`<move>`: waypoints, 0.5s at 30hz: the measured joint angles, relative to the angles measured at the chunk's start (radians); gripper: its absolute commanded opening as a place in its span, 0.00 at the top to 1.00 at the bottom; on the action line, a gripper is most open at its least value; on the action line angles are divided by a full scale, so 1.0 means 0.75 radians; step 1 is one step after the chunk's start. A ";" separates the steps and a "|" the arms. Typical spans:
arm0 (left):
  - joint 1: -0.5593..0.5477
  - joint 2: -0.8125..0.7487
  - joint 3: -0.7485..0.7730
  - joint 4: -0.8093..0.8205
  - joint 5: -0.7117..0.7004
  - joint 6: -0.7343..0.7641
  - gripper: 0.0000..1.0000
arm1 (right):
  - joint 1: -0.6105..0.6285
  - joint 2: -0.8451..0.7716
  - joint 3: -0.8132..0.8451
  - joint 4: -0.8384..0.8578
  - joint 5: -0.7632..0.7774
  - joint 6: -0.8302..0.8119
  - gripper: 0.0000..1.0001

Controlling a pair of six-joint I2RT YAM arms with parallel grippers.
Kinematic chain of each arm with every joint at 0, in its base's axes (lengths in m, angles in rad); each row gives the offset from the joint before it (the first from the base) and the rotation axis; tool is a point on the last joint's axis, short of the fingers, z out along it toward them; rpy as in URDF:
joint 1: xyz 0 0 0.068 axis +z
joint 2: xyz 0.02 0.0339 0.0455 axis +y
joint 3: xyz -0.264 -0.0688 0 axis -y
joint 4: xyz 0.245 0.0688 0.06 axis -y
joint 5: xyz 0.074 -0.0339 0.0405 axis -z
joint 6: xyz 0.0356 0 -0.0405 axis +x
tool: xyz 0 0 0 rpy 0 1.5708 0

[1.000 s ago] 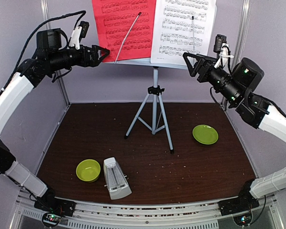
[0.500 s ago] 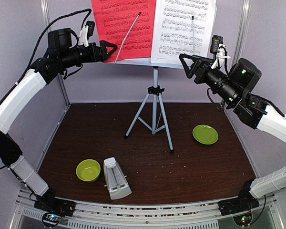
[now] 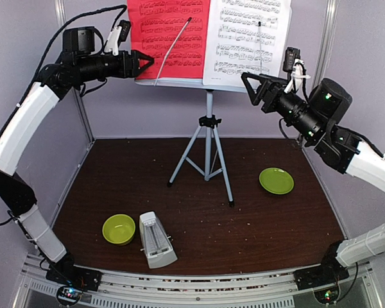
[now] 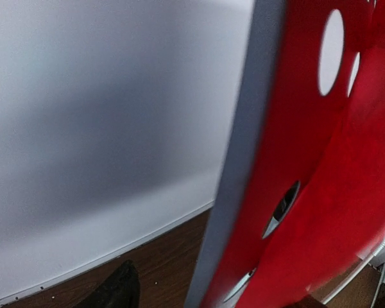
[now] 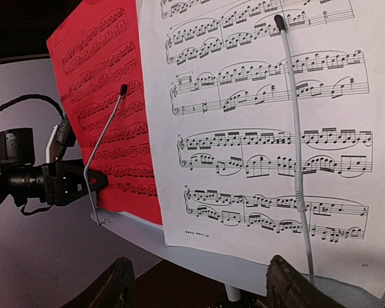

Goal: Set up the instrument practice props

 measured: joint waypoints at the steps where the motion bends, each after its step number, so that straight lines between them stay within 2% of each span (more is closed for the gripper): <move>1: 0.000 0.007 0.031 -0.036 0.000 0.026 0.36 | 0.000 -0.001 0.000 0.001 0.002 -0.001 0.29; 5: 0.000 0.027 0.121 -0.148 0.000 0.121 0.39 | 0.000 -0.005 0.000 -0.003 0.007 -0.006 0.29; 12: 0.001 0.029 0.137 -0.271 -0.022 0.227 0.39 | 0.000 -0.018 0.000 -0.004 0.012 -0.021 0.29; 15: 0.003 0.029 0.137 -0.287 -0.043 0.254 0.28 | 0.000 -0.019 0.000 -0.005 0.012 -0.023 0.29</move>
